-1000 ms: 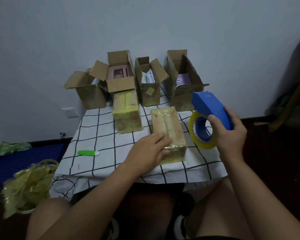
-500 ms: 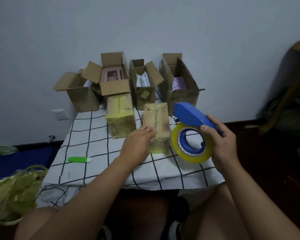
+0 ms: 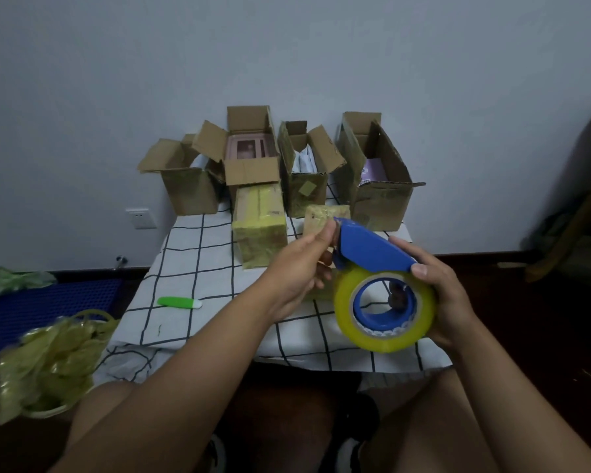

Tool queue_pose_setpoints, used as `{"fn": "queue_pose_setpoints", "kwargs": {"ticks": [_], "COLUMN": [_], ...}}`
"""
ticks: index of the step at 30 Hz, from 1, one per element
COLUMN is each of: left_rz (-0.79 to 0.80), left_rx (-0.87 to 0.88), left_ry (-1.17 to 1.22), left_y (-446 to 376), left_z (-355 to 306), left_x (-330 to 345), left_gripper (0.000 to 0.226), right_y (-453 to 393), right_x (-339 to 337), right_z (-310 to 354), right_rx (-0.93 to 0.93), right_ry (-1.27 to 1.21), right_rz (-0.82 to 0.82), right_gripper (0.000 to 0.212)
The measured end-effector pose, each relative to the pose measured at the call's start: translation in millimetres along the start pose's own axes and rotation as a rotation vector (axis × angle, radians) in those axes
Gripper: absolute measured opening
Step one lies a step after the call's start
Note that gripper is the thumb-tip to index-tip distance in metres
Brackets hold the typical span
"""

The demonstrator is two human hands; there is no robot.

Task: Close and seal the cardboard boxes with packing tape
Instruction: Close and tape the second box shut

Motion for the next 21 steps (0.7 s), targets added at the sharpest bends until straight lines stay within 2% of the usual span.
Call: {"fn": "queue_pose_setpoints", "kwargs": {"ticks": [2,5,8,11,17,21], "left_rz": [0.014,0.068,0.128,0.147,0.045,0.065], "left_rx": [-0.036,-0.049,-0.052,-0.087,-0.213,-0.289], "left_ry": [0.110,0.255,0.409,0.486,0.320,0.202], "left_y": [3,9,17,21,24,28], "left_z": [4,6,4,6,21,32], "left_x": [0,-3,-8,-15,-31,-33], "left_gripper": [0.067,0.042,0.046,0.046,0.057,0.064], "right_y": [0,0,-1,-2,0,1], "right_x": [5,10,10,11,12,10], "right_z": [-5,-9,-9,-5,-2,-5], "right_rx": [0.017,0.030,0.032,0.018,0.018,0.034], "right_ry": [-0.051,-0.140,-0.152,-0.056,0.068,0.093], "right_rz": [0.029,0.049,0.052,0.066,0.068,0.078], "right_gripper": [0.073,0.073,0.072,0.074,0.069,0.064]}}
Point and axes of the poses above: each hand's wrist, its own y-axis away from the middle knuckle, its own x-axis out of the palm, z = x × y, the point moved 9 cm from there along -y, towards the middle knuckle, and after that the axes turned 1 degree about z, right-handed, at the moved point
